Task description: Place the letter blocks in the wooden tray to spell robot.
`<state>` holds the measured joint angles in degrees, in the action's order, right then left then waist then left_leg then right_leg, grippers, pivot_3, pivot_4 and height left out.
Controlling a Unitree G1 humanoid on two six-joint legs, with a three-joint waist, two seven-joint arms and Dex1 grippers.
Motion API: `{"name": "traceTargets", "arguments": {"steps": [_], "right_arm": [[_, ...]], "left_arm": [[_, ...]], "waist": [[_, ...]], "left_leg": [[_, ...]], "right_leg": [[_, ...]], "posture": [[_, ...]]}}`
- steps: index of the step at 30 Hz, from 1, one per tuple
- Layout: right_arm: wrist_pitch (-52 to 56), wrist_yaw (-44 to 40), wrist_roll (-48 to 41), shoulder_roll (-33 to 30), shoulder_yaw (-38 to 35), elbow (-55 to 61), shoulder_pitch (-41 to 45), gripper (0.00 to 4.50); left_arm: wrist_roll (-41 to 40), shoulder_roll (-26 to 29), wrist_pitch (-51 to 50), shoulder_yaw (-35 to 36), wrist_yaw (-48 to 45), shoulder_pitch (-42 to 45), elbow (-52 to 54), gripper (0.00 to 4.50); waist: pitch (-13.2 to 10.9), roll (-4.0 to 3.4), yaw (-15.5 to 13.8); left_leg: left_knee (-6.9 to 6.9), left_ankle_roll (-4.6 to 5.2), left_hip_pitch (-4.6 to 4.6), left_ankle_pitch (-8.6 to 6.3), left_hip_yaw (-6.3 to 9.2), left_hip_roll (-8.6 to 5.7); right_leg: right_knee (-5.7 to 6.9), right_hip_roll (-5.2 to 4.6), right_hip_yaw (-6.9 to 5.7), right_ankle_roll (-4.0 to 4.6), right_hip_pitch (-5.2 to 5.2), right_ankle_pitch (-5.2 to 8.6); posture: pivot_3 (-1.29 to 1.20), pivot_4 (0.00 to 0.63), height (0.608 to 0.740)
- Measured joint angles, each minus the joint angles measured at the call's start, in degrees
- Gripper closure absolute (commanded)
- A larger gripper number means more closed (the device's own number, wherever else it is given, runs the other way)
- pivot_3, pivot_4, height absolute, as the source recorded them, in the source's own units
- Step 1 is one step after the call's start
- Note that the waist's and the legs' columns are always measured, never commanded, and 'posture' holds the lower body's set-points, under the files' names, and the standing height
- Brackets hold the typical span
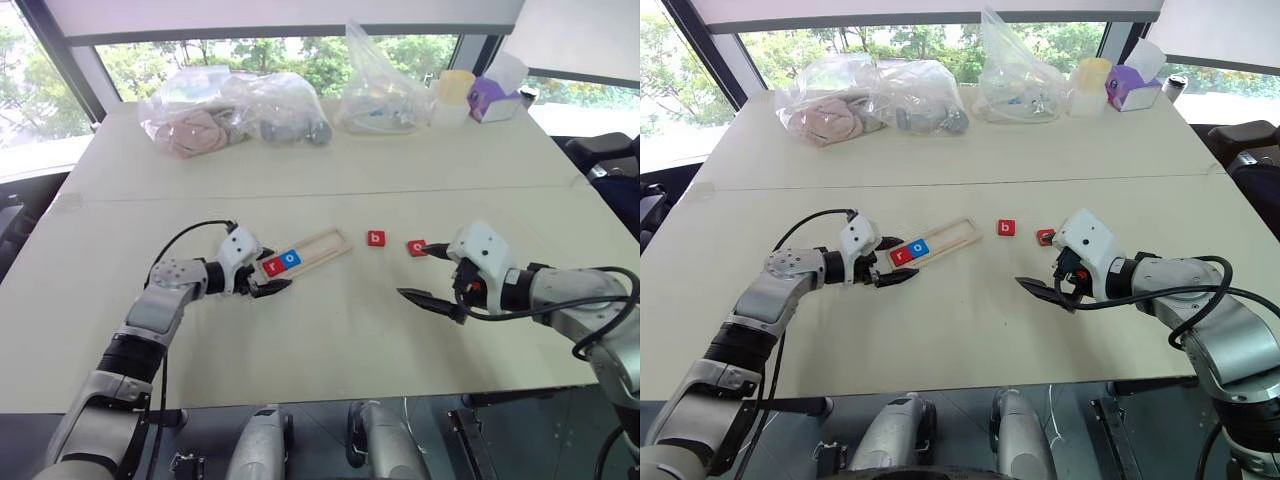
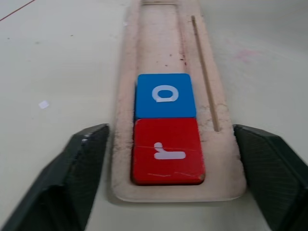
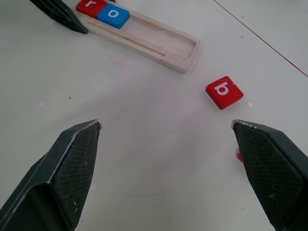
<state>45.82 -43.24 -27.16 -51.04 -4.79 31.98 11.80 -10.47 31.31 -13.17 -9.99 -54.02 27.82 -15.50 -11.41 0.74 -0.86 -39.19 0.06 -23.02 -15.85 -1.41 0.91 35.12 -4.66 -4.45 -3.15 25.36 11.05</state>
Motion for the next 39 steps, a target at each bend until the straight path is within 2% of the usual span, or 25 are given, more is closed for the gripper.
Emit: {"name": "traceTargets", "arguments": {"steps": [9,17,21,29,39], "right_arm": [[0.0,-0.23,0.03,-0.12,0.04,0.0,0.42,0.0],[-0.1,-0.61,0.74,-0.13,0.44,-0.07,1.04,0.0],[-0.1,-0.9,1.16,-0.12,1.47,-0.1,1.74,0.0],[-0.09,-1.19,1.21,-0.13,1.65,-0.15,1.86,0.0],[-0.05,-1.12,1.23,-0.12,1.65,-0.14,1.85,0.0]], "left_arm": [[-0.01,0.78,-0.3,0.08,-0.44,-2.33,3.15,1.35],[-0.83,2.93,1.77,-1.67,-8.27,-9.25,12.94,1.35],[-1.22,3.0,1.8,-4.19,-11.91,-9.61,15.61,1.35],[0.87,2.16,5.32,-7.11,-14.06,-7.54,13.86,1.35],[2.05,0.74,6.63,-7.18,-12.8,-6.88,12.3,1.35]], "waist": [[0.0,-0.01,0.12],[0.01,-0.01,-0.12],[0.01,-0.01,-0.15],[0.01,-0.01,-0.16],[0.01,-0.01,-0.22]], "left_leg": [[0.02,0.0,0.01,0.0,-0.01,0.01],[0.03,0.01,-0.06,-0.01,0.0,0.0],[0.02,0.01,-0.1,-0.01,-0.01,-0.01],[0.01,0.01,-0.13,-0.01,-0.01,-0.02],[-0.01,0.01,-0.11,-0.01,0.01,-0.02]], "right_leg": [[-0.02,-0.01,0.01,0.0,0.0,0.0],[-0.08,-0.06,0.0,0.02,0.03,0.02],[-0.1,-0.07,0.01,0.02,0.05,0.02],[-0.09,-0.04,0.0,0.01,0.07,0.02],[-0.07,-0.04,0.0,0.01,0.05,0.02]], "posture": [[0.0,0.15,0.74],[0.0,0.15,0.74],[0.0,0.15,0.74],[0.0,0.15,0.74],[0.0,0.15,0.74]]}}
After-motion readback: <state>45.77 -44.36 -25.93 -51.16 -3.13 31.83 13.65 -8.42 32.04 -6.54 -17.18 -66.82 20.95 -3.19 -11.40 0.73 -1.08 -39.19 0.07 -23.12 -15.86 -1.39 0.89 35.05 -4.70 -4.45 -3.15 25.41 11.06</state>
